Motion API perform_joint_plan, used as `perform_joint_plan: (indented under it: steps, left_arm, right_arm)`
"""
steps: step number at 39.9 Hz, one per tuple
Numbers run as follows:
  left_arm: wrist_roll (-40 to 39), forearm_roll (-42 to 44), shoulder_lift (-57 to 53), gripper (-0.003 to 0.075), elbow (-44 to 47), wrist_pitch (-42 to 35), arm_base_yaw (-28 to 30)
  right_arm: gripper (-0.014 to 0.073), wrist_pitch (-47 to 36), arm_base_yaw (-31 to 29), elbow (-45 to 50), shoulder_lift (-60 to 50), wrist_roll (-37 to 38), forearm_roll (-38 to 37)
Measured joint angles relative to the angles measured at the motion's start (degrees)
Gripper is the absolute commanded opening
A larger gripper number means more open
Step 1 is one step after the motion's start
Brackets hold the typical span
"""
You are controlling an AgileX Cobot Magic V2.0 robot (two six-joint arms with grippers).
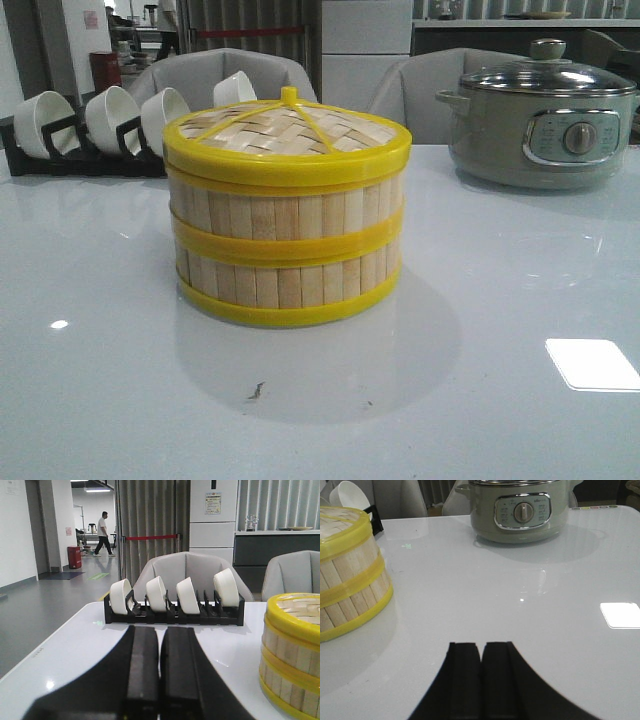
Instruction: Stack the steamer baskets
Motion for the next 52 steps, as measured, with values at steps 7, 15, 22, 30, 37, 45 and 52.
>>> perform_joint_plan:
  steps: [7,15,22,30,37,45,52]
  left_arm:
    - [0.00,0.00,0.00,0.0089,0.00,0.00,0.00]
    - [0.00,0.00,0.00,0.0089,0.00,0.00,0.00]
    - [0.00,0.00,0.00,0.0089,0.00,0.00,0.00]
    - [0.00,0.00,0.00,0.0089,0.00,0.00,0.00]
    - [0.00,0.00,0.00,0.0089,0.00,0.00,0.00]
    - [0.11,0.00,0.00,0.0089,0.00,0.00,0.00]
    - [0.04,0.00,0.00,0.0089,0.00,0.00,0.00]
  right_arm:
    - [0.0054,-1.19,0.51,0.00,0.00,0.00,-0.60]
    - [0.0054,-4.76,0.50,0.00,0.00,0.00,-2.28]
    - [0.0054,-4.76,0.50,0.00,0.00,0.00,-2.58]
    - [0.0054,-1.36,0.50,0.00,0.00,0.00,-2.58]
    - [0.0054,5.82,0.50,0.00,0.00,0.00,-2.58]
    - [0.0054,7.84,0.50,-0.10,0.00,0.00,-2.58]
    - [0.0054,7.97,0.50,-0.19,0.00,0.00,-2.84]
